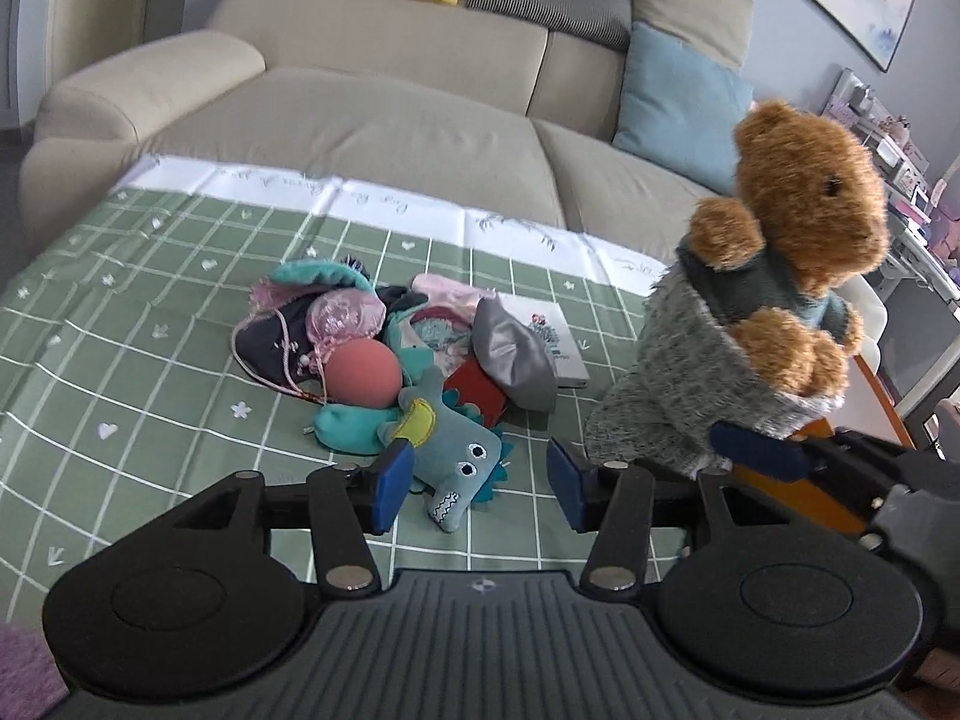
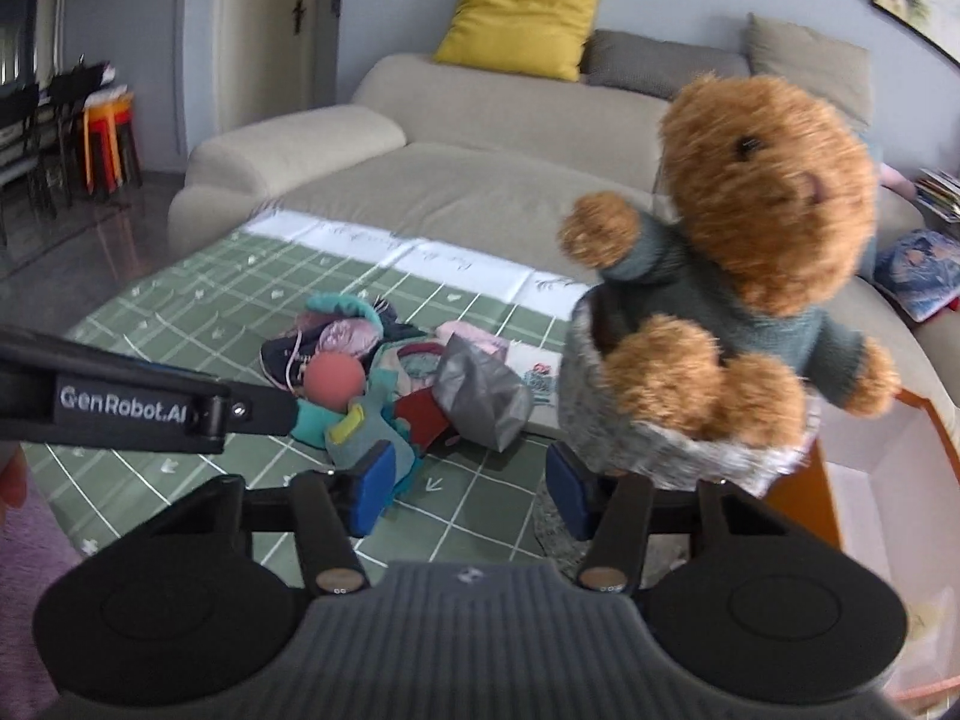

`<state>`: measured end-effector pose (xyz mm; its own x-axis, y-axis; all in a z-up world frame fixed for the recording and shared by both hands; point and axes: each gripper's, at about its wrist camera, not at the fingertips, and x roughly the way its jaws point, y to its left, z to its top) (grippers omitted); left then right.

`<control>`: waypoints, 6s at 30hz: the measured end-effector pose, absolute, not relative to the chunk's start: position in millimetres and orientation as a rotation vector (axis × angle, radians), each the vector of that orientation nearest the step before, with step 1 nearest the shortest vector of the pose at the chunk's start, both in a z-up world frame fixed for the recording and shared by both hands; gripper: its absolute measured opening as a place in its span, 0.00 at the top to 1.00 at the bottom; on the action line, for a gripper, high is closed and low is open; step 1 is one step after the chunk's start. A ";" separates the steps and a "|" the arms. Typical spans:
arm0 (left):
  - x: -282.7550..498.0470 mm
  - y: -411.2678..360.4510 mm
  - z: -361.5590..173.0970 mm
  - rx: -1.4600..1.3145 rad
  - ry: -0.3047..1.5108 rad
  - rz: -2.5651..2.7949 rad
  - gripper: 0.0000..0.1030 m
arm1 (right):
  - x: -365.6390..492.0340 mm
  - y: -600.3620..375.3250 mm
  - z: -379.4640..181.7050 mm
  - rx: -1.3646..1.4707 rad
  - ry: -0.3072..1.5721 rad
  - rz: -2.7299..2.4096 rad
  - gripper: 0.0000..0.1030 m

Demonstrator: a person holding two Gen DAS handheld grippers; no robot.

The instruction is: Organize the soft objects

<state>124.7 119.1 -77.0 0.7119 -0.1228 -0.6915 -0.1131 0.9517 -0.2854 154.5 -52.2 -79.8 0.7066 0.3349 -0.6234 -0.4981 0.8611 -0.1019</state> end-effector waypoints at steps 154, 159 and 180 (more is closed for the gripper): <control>60.0 57.4 -39.8 -0.095 0.733 0.016 0.49 | 106.4 -117.2 -42.3 -0.147 0.595 0.483 1.00; 61.2 30.6 -21.0 -0.071 0.716 -0.055 0.49 | 96.4 -146.7 -26.7 -0.115 0.554 0.442 1.00; 117.6 -104.8 3.1 0.047 0.700 -0.389 0.49 | 108.5 -292.8 -10.7 -0.104 0.512 0.204 1.00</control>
<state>117.6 -104.8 3.1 0.6959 -0.3332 -0.6361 0.3643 0.9272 -0.0872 108.5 -292.8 -10.7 0.8519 0.1677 -0.4962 -0.2197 0.9744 -0.0478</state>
